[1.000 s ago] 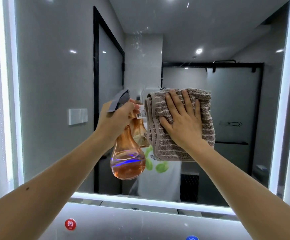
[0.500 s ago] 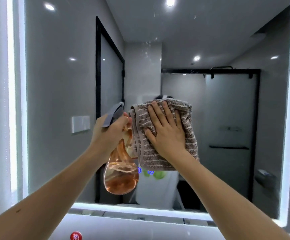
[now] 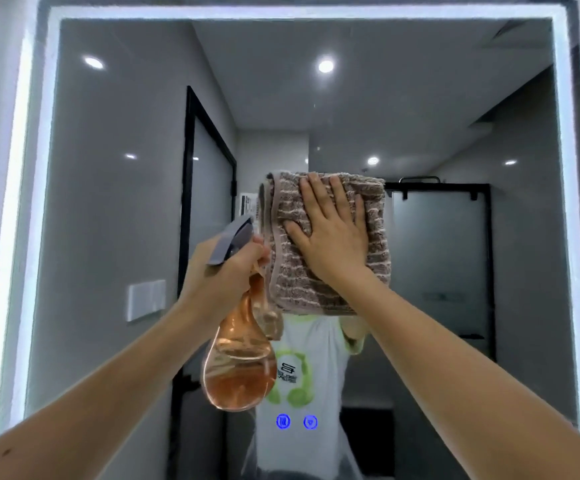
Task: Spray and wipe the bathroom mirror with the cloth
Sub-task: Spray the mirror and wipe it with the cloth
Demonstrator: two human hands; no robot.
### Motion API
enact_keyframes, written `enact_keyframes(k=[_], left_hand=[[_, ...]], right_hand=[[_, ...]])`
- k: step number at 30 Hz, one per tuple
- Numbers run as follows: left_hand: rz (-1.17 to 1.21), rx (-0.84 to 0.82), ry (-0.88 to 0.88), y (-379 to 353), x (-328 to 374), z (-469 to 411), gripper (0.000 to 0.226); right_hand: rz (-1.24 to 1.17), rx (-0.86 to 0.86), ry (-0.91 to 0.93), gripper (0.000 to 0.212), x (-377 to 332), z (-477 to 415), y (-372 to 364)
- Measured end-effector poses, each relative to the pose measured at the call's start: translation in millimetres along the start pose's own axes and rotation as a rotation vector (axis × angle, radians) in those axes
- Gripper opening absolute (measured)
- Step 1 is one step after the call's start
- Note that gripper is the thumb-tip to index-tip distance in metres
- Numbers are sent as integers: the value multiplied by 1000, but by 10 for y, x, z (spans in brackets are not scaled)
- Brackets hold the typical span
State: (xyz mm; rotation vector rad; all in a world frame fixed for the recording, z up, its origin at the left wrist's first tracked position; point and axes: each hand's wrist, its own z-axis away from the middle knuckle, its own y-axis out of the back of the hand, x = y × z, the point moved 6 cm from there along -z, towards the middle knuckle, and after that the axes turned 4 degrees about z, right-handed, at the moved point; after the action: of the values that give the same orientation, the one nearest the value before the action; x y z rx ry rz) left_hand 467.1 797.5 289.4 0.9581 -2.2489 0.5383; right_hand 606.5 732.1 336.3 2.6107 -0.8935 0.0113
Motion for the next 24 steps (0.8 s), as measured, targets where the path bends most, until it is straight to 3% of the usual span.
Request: enact_keyframes(k=[13, 24], left_hand=[[-30, 31, -96, -3, 617, -359, 8], [26, 80, -24, -28, 51, 55, 13]], right_hand=[[46, 8, 15, 63, 66, -662, 235], [11, -9, 58, 62, 43, 145, 4]])
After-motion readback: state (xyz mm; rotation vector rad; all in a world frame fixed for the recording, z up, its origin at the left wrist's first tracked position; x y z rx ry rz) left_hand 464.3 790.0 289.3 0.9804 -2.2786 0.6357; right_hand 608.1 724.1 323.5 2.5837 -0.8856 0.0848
